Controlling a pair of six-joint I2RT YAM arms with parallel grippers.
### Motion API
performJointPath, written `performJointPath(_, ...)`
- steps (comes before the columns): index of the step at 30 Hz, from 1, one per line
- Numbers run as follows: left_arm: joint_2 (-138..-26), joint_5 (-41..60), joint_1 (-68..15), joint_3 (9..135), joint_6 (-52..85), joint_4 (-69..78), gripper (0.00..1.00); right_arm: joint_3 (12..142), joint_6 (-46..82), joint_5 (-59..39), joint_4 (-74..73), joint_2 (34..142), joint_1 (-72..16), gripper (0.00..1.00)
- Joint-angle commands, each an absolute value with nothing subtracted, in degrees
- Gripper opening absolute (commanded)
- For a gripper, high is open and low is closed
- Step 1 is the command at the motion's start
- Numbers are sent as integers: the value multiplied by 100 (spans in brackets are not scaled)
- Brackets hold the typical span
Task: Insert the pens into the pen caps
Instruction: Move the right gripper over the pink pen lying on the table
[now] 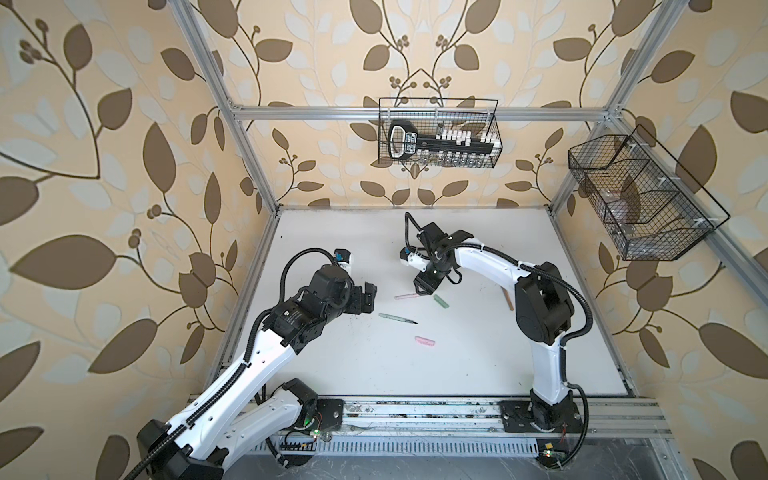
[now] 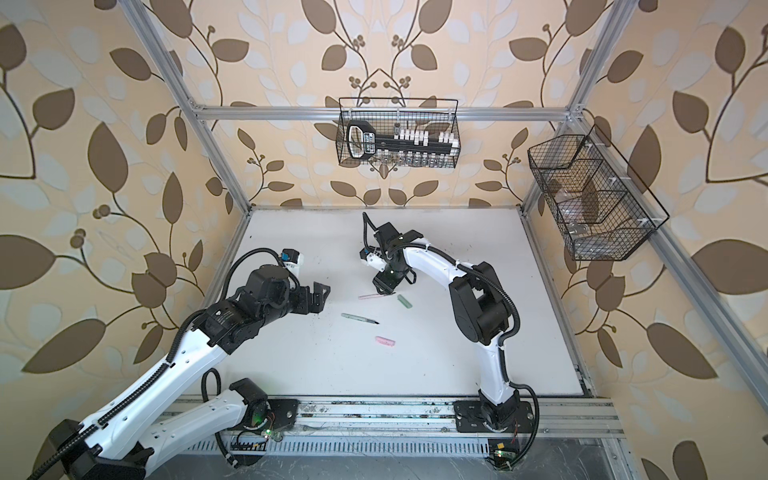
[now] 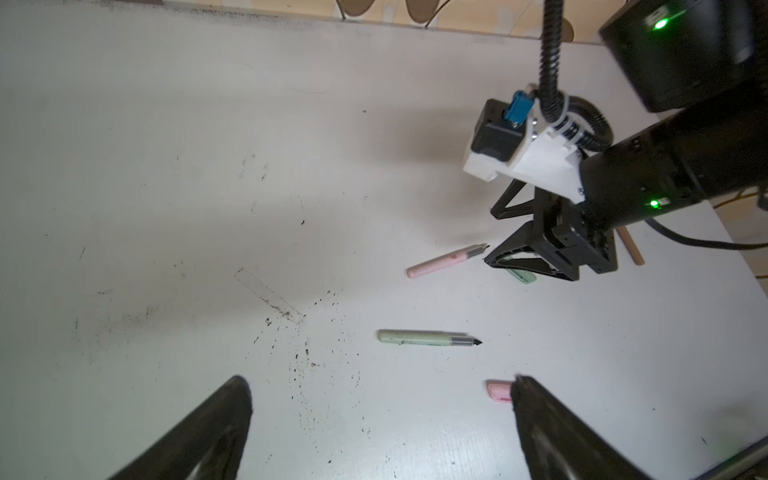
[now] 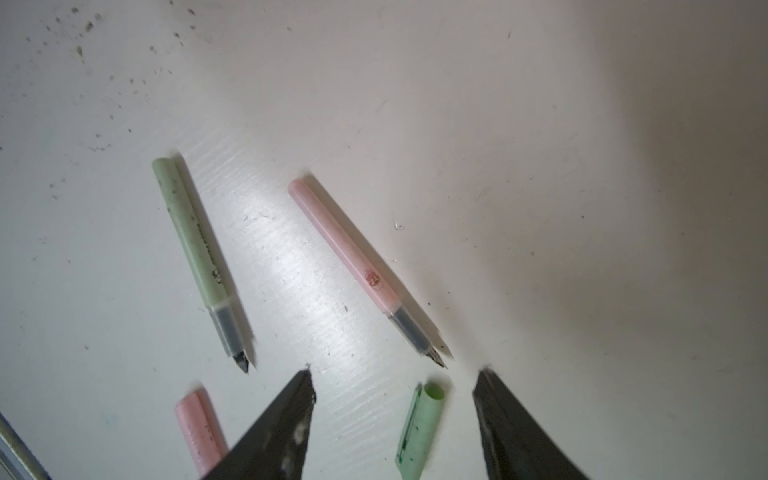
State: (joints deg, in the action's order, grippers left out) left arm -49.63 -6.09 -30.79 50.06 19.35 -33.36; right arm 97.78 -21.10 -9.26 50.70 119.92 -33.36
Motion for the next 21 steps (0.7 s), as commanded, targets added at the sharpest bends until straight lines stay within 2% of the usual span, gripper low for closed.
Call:
performJointPath(1, -4735, -810, -3099, 5227, 2095, -3493, 99, 10061, -2738, -922, 5495, 12237, -3505, 64)
performJointPath(12, -4792, -780, -3091, 5286, 2218, -3603, 99, 10179, -3131, -462, 5348, 12718, -3601, 61)
performJointPath(21, -4763, -870, -3095, 5274, 2209, -3646, 99, 10306, -3186, -441, 5423, 12998, -3643, 52)
